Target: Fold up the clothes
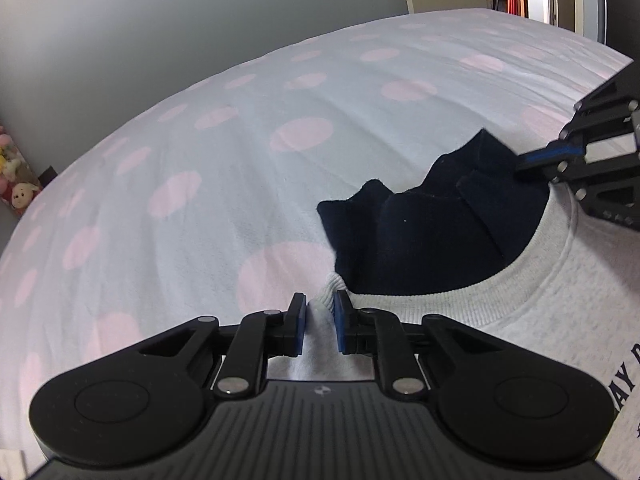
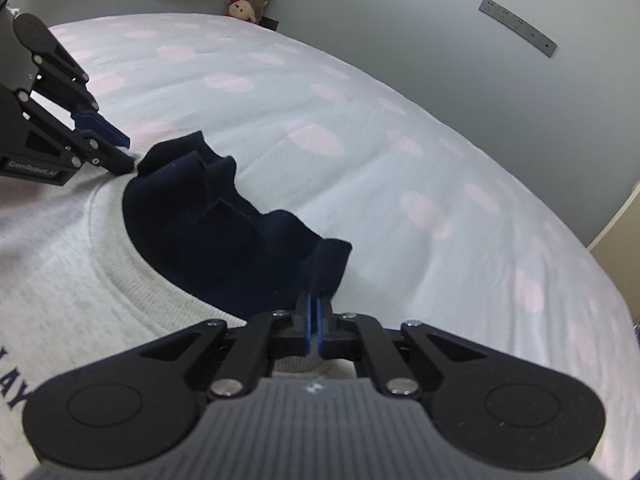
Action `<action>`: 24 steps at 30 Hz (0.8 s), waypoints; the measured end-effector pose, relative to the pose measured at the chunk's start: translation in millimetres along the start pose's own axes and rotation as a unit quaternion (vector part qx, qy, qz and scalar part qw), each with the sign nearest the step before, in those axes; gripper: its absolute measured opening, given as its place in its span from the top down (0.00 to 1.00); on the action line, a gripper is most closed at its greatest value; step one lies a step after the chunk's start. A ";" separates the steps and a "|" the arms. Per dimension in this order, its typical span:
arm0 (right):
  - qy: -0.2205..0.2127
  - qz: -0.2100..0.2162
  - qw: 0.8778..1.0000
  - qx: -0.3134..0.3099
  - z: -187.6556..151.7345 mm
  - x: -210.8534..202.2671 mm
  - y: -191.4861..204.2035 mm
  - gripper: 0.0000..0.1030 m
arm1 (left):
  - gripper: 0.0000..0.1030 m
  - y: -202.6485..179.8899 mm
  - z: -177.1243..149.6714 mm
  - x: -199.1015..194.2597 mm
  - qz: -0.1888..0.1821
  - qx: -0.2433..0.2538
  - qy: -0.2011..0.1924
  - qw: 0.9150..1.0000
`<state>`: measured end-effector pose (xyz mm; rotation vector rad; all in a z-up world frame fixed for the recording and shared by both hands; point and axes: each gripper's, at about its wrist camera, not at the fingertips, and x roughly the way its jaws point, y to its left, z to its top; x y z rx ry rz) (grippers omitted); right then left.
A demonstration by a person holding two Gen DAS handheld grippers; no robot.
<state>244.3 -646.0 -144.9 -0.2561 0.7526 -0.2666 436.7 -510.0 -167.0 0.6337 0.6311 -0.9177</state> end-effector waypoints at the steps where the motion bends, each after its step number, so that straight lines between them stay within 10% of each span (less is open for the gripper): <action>1: 0.002 0.004 1.000 0.006 -2.3 4.8 -0.2 0.97 | 0.87 1.7 -2.3 4.1 -0.003 -0.004 0.002 1.000; 9: 0.029 0.026 0.995 0.090 8.2 17.5 -15.9 0.87 | 0.78 3.3 7.3 0.1 -0.003 -0.017 0.008 1.000; 12: 0.018 0.013 0.991 0.129 15.7 -0.2 -25.7 0.23 | 0.52 18.0 9.8 -25.9 -0.005 -0.029 -0.002 1.000; 24: 0.022 0.022 0.971 0.237 -54.2 -128.3 -28.9 0.24 | 0.49 103.6 -64.8 -166.3 0.075 -0.051 0.058 0.994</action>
